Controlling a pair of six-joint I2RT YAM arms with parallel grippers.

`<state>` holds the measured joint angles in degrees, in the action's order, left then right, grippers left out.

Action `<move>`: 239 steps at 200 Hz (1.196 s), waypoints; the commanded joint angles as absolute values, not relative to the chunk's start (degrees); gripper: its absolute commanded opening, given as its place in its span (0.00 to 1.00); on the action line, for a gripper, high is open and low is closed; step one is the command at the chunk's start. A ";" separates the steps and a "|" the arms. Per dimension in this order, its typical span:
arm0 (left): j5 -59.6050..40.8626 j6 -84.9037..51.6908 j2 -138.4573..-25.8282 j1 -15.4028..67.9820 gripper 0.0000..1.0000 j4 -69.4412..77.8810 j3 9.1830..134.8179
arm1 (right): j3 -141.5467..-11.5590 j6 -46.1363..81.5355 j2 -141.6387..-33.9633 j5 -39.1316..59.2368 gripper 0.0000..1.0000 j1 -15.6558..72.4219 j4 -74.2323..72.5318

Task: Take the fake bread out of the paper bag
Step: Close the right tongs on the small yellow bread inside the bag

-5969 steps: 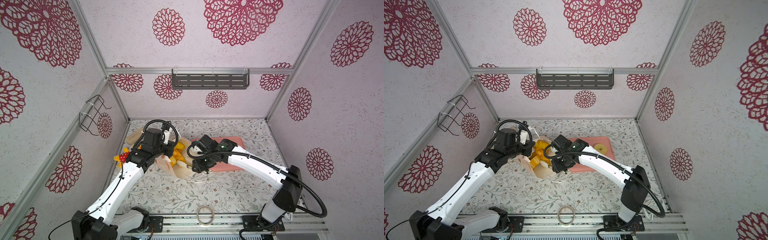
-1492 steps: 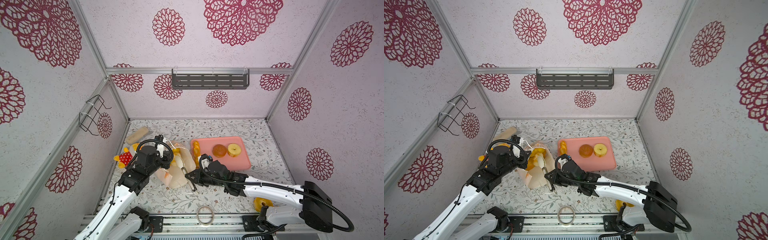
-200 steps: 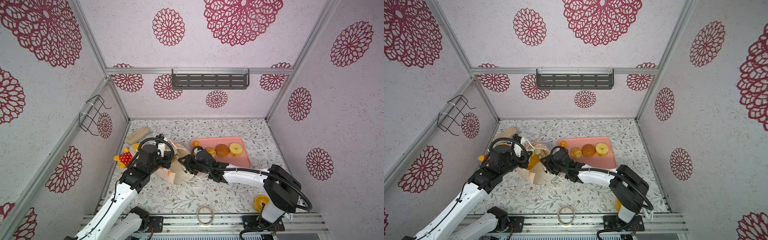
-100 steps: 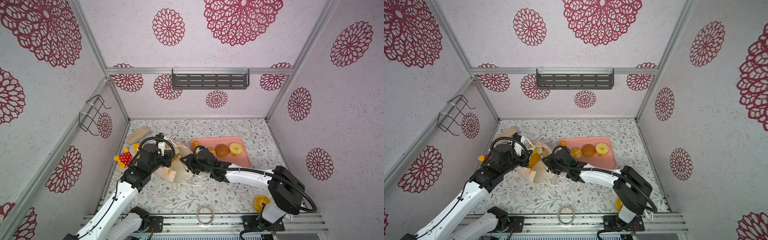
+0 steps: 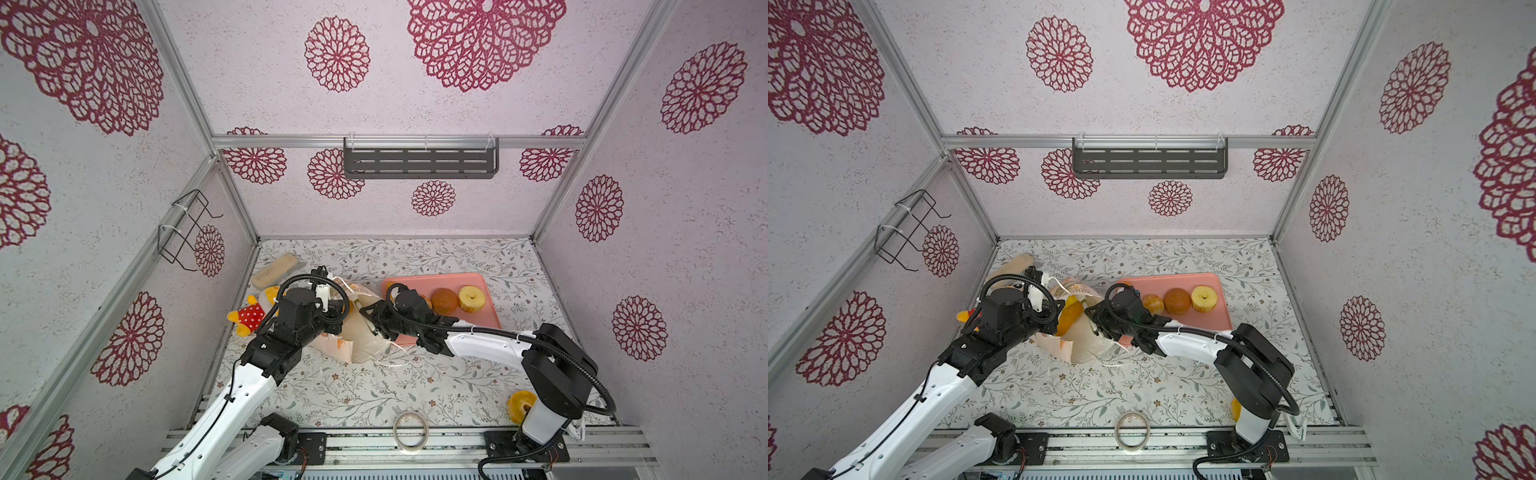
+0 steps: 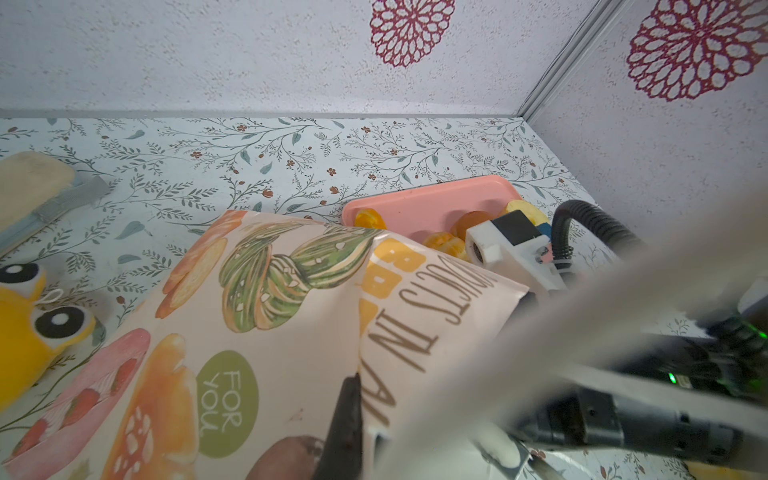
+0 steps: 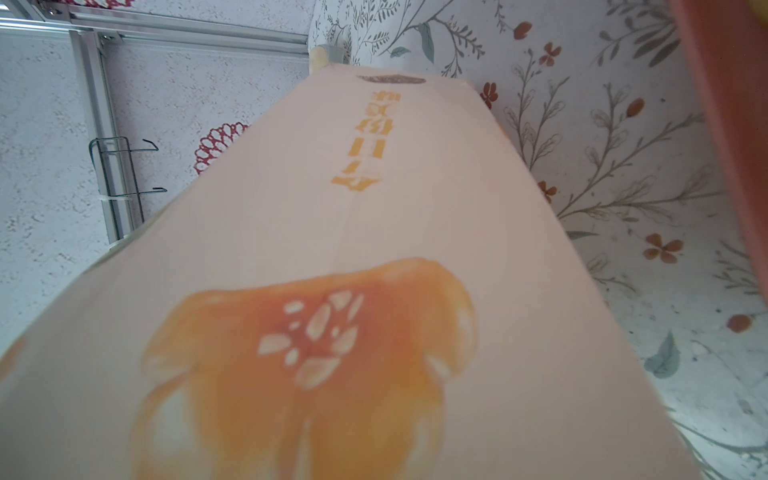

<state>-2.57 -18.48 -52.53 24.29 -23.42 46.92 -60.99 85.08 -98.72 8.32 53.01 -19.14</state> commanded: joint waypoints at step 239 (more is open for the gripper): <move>3.11 -24.73 -55.67 26.67 0.00 -17.69 47.03 | -63.31 76.69 -95.05 10.74 0.00 54.32 -19.62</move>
